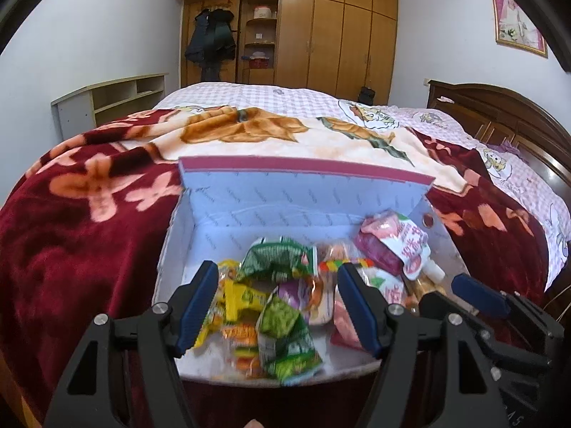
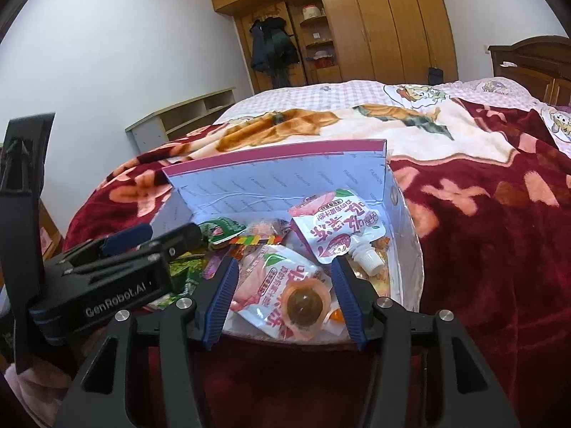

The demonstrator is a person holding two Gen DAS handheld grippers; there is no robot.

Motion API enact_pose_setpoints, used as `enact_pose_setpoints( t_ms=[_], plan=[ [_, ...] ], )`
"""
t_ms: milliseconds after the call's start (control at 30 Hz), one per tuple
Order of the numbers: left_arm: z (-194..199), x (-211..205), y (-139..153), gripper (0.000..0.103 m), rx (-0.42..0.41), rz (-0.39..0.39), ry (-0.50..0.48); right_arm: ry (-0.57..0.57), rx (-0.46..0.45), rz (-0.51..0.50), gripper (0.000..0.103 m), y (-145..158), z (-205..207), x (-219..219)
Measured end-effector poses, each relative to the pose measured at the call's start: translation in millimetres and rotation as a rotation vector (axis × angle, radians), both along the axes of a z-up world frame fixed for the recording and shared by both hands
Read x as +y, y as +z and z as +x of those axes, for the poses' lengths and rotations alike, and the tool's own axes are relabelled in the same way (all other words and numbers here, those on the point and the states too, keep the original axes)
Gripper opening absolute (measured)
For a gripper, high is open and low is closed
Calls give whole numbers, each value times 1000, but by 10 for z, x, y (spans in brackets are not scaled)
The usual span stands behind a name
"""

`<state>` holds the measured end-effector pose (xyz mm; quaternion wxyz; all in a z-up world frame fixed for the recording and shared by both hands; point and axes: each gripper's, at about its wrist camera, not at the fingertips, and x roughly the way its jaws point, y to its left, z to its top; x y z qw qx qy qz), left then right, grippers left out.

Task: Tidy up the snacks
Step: 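Open both tools to release the bag and egg snack in the box, then withdraw both tools from the box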

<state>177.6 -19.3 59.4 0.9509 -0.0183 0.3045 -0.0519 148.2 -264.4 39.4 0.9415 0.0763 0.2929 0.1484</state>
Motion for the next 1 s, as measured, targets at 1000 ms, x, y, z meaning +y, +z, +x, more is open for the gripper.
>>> enact_pose_setpoints(
  t_ms=[1000],
  plan=[
    [-711, -32, -370, 73, 81, 18, 22, -41, 62, 19, 66, -281, -575, -76]
  ],
)
